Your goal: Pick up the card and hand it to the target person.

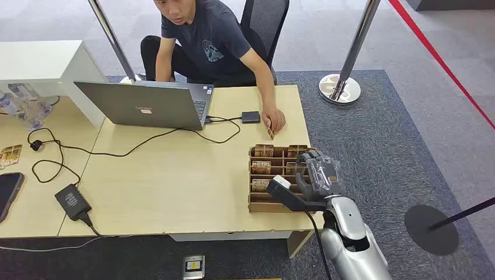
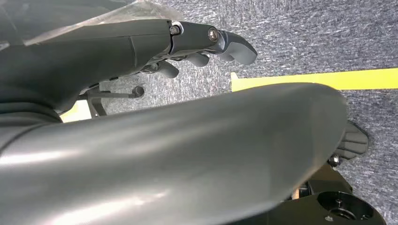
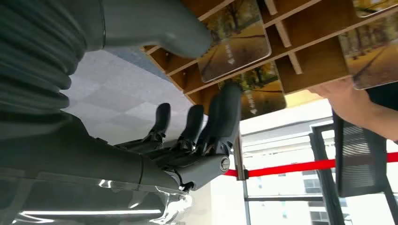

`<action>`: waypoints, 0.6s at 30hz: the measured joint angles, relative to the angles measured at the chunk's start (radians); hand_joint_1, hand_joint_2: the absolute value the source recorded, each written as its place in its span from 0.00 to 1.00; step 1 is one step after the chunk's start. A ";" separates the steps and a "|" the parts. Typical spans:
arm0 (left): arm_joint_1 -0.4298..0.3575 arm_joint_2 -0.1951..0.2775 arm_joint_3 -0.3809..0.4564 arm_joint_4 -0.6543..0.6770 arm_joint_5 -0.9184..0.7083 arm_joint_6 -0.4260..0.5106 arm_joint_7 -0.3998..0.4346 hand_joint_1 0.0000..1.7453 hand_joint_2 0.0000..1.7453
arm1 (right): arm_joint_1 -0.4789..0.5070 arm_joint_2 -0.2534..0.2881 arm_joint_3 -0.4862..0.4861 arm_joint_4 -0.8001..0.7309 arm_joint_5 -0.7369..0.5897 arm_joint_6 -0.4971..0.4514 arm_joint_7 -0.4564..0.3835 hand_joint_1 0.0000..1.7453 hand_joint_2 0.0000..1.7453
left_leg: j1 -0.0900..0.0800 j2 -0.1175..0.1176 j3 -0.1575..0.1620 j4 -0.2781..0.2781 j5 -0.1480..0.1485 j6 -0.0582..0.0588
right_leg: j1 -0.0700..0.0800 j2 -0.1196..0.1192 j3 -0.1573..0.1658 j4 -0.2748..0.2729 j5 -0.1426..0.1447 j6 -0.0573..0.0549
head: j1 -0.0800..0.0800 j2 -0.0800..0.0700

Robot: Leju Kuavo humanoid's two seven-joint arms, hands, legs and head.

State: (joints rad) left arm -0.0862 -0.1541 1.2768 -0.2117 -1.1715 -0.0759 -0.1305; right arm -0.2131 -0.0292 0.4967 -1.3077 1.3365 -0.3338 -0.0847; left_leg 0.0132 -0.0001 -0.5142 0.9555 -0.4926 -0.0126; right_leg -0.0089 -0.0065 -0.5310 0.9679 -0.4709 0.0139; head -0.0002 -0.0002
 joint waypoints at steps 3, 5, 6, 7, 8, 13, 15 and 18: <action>0.000 0.000 -0.001 0.000 -0.001 -0.001 0.000 0.00 0.00 | -0.007 0.004 0.000 -0.002 0.003 0.002 0.000 0.46 1.00 | 0.000 0.000 0.000 0.000 0.000 0.000 | 0.000 0.000 0.000 0.000 0.000 0.000 | 0.000 0.000; 0.000 0.000 -0.001 0.000 -0.001 -0.004 0.000 0.00 0.00 | -0.012 0.006 0.000 -0.002 0.004 0.004 0.000 0.46 1.00 | 0.000 0.000 0.000 0.000 0.000 0.000 | 0.000 0.000 0.000 0.000 0.000 0.000 | 0.000 0.000; 0.000 0.000 -0.002 0.000 -0.002 -0.005 0.000 0.00 0.00 | -0.015 0.007 0.000 -0.001 0.004 0.005 0.000 0.46 1.00 | 0.000 0.000 0.000 0.000 0.000 0.000 | 0.000 0.000 0.000 0.000 0.000 0.000 | 0.000 0.000; 0.000 0.000 -0.003 0.000 -0.002 -0.005 0.000 0.00 0.00 | -0.017 0.007 0.000 0.000 0.003 0.006 0.000 0.46 1.00 | 0.000 0.000 0.000 0.000 0.000 0.000 | 0.000 0.000 0.000 0.000 0.000 0.000 | 0.000 0.000; 0.000 0.000 -0.004 0.000 -0.003 -0.005 0.000 0.00 0.00 | -0.021 0.008 0.000 0.001 0.003 0.007 -0.002 0.45 1.00 | 0.000 0.000 0.000 0.000 0.000 0.000 | 0.000 0.000 0.000 0.000 0.000 0.000 | 0.000 0.000; 0.000 0.000 -0.009 0.000 -0.006 -0.005 0.000 0.00 0.00 | -0.047 0.017 0.001 0.021 -0.010 0.010 -0.020 0.44 1.00 | 0.000 0.000 0.000 0.000 0.000 0.000 | 0.000 0.000 0.000 0.000 0.000 0.000 | 0.000 0.000; 0.000 0.000 -0.009 0.000 -0.006 -0.005 0.000 0.00 0.00 | -0.058 0.023 0.001 0.031 -0.015 0.012 -0.023 0.44 1.00 | 0.000 0.000 0.000 0.000 0.000 0.000 | 0.000 0.000 0.000 0.000 0.000 0.000 | 0.000 0.000; 0.000 0.000 -0.009 0.000 -0.005 -0.005 0.000 0.00 0.00 | -0.070 0.031 0.001 0.044 -0.020 0.014 -0.025 0.45 1.00 | 0.000 0.000 0.000 0.000 0.000 0.000 | 0.000 0.000 0.000 0.000 0.000 0.000 | 0.000 0.000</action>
State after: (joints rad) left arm -0.0858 -0.1545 1.2680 -0.2114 -1.1765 -0.0813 -0.1305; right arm -0.2830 0.0015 0.4981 -1.2641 1.3169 -0.3202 -0.1093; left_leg 0.0133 -0.0002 -0.5143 0.9555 -0.4924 -0.0128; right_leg -0.0089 -0.0065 -0.5310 0.9681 -0.4709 0.0139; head -0.0001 0.0000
